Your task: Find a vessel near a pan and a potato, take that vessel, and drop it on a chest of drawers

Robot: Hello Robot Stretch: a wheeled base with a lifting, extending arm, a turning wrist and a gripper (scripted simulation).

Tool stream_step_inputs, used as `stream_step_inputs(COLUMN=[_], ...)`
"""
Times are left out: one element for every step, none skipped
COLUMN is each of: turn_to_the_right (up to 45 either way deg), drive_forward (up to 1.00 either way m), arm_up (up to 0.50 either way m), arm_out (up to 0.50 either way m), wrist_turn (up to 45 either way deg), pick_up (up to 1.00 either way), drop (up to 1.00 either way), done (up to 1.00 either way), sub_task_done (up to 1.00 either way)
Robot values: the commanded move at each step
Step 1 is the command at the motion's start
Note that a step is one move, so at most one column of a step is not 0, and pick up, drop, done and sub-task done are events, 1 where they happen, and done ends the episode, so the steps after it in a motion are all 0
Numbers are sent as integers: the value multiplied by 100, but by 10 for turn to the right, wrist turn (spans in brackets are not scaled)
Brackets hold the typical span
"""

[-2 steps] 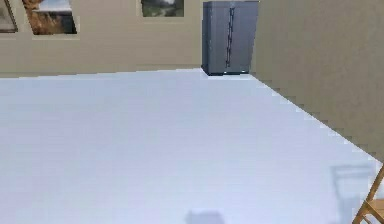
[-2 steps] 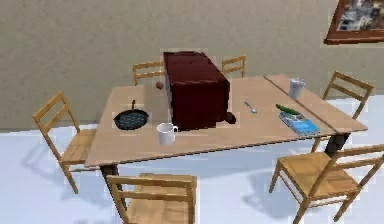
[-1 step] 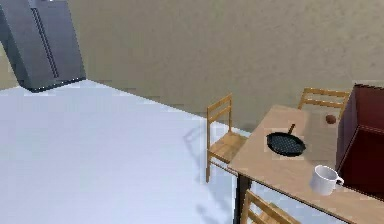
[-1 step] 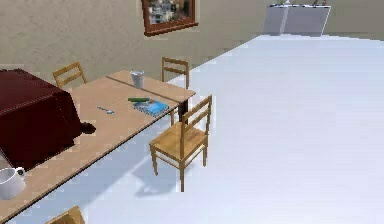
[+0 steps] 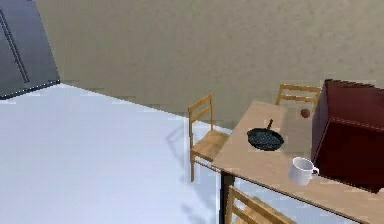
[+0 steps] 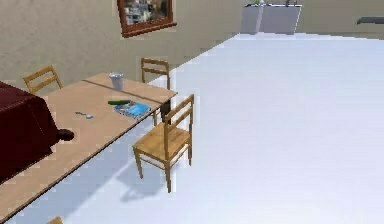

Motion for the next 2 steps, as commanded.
stream_step_inputs(turn_to_the_right=[0,-300], drive_forward=[45,0], arm_up=[0,0], arm_out=[0,0], wrist_turn=[0,0], pick_up=[0,0], drop=[0,0], done=[0,0], sub_task_done=[0,0])
